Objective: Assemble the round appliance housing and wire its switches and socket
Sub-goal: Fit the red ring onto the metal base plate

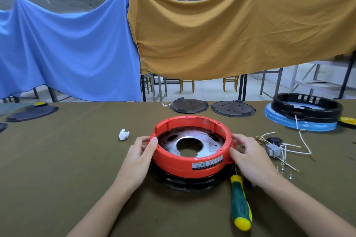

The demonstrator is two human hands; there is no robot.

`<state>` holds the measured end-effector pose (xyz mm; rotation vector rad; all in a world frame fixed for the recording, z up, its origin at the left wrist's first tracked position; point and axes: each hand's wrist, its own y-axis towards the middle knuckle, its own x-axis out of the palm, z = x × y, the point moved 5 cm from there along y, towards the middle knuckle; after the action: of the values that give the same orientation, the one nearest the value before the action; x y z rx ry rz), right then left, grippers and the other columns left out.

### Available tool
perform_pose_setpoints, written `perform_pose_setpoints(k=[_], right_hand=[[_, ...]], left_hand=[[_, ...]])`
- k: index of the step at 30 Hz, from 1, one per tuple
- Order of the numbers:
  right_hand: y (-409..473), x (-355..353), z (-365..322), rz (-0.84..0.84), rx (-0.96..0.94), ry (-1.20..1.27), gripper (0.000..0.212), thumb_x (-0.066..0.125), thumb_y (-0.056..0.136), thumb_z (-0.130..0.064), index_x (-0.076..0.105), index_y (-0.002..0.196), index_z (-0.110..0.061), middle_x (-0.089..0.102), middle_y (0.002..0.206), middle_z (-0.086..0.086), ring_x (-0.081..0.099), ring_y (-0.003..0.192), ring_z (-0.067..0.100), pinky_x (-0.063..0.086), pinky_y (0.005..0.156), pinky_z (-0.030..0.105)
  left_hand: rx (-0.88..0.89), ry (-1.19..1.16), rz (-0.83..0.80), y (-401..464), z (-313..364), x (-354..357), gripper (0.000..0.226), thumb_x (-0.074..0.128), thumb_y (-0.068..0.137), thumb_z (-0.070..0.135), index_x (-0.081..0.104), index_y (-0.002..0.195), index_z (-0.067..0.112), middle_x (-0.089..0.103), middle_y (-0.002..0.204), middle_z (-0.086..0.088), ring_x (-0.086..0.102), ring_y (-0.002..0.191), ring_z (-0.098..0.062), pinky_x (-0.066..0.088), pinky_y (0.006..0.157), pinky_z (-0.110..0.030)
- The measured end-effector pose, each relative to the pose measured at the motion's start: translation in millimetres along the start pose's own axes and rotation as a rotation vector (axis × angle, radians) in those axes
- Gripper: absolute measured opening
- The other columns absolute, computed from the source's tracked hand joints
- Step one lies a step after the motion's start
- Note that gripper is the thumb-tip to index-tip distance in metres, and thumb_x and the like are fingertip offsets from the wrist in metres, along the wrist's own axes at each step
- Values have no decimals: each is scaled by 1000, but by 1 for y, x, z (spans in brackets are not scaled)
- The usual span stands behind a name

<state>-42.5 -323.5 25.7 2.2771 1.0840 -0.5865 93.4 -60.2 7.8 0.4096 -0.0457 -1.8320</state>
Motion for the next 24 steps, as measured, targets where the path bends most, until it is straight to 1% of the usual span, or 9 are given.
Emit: perform_pose_setpoints(k=[7,11,15,18,19,21,22,23,24], right_hand=[[0,-3,-3,-15,11,52,39,60,94,-26,58,132,-31,57,124,-2,62,104,10,49,84,28],[1,-2,-3,-25,16,53,39,60,94,-25,58,133,-29,61,124,-2,64,104,10,52,86,28],[2,-1,1,-42,24,70,39,62,95,-23,58,133,-27,61,124,-3,64,104,10,50,71,19],[2,0,4,-45,29,100,39,63,95,-22,58,133,-26,61,125,-3,64,104,10,51,81,25],[3,0,5,-48,29,106,38,63,94,-22,58,131,-28,61,124,-4,64,102,9,52,79,24],[6,2,8,-62,39,136,36,60,93,-22,58,127,-34,61,122,-7,65,91,7,50,57,14],[7,1,9,-63,58,158,36,57,92,-23,58,126,-36,62,120,-9,65,86,9,44,44,9],[8,1,11,-59,81,188,36,53,92,-25,57,126,-38,63,118,-10,66,87,13,41,37,9],[9,0,13,-45,106,227,34,49,92,-29,56,124,-39,64,116,-10,67,91,18,46,39,14]], left_hand=[[-25,-4,1,-1,1,-1,28,47,97,53,57,118,37,63,116,9,58,107,3,39,85,-17],[-29,-2,-14,-2,3,1,28,47,97,51,60,116,34,66,113,11,59,101,9,39,82,-15],[-46,2,-21,-2,3,0,30,49,96,51,62,114,30,68,108,9,61,93,11,39,78,-14],[-66,-2,-24,-2,0,-1,30,49,96,53,61,114,32,67,109,11,60,95,11,39,78,-14],[-73,-4,-27,-3,0,-1,30,49,95,54,61,115,34,67,110,12,60,99,10,39,80,-15],[-86,-18,-24,-2,-1,-1,35,49,93,60,57,119,38,64,116,13,59,108,4,40,88,-18],[-92,-22,-20,-2,-1,-2,46,48,89,67,54,124,38,62,121,13,57,113,1,41,96,-23],[-104,-22,-9,-1,-1,-3,62,46,82,75,49,131,36,59,125,14,54,118,-2,39,105,-30],[-123,-16,5,-1,-2,-5,76,42,74,81,45,136,36,57,128,15,52,123,-4,36,111,-37]])
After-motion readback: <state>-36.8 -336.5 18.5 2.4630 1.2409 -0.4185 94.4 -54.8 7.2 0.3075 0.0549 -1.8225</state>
